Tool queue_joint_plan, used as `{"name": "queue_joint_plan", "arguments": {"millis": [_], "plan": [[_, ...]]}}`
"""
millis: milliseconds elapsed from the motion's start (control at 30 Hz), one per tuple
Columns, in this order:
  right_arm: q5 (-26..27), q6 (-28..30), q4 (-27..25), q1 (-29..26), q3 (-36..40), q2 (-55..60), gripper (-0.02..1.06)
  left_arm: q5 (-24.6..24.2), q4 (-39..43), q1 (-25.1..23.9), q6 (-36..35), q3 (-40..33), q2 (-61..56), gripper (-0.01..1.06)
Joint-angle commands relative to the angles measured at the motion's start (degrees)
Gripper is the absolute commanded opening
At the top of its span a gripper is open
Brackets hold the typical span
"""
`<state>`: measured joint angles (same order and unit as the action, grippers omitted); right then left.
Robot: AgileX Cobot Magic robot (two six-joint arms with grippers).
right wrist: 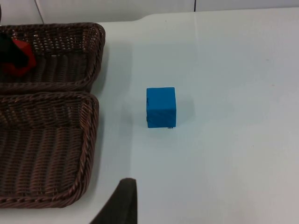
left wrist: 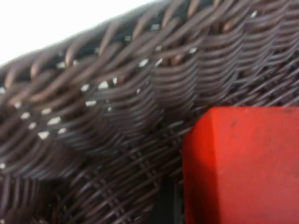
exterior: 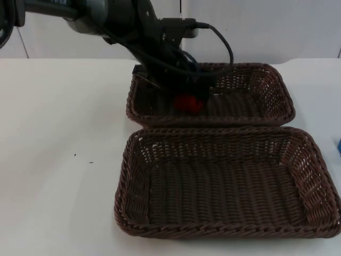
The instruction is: Pick up one cube with the left hand and place it into the upper basket. Pick up one cube with the right hand and place it into the lower basket.
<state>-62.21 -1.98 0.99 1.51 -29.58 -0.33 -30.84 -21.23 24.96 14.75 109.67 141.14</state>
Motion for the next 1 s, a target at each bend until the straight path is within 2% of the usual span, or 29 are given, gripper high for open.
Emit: {"name": "queue_joint_plan", "arguments": {"millis": [0,167,533,967], "plan": [[0.46,-0.01,0.31,-0.15,0.14,0.33,1.05,-0.33,-0.41,0.24,-0.08,0.33,-3.02,0.73],[0.46,-0.01,0.31,-0.15,0.14,0.33,1.05,-3.23,-0.52,0.24,-0.08,0.33,-7.52,0.73],[0.46,-0.01,0.31,-0.15,0.14,0.33,1.05,-6.38,2.42,0.24,-0.08,0.33,-16.25,0.73],[0.46,-0.01,0.31,-0.15,0.14,0.33,1.05,-11.35,8.09,0.24,-1.66,0.33,-20.77,0.73]]}}
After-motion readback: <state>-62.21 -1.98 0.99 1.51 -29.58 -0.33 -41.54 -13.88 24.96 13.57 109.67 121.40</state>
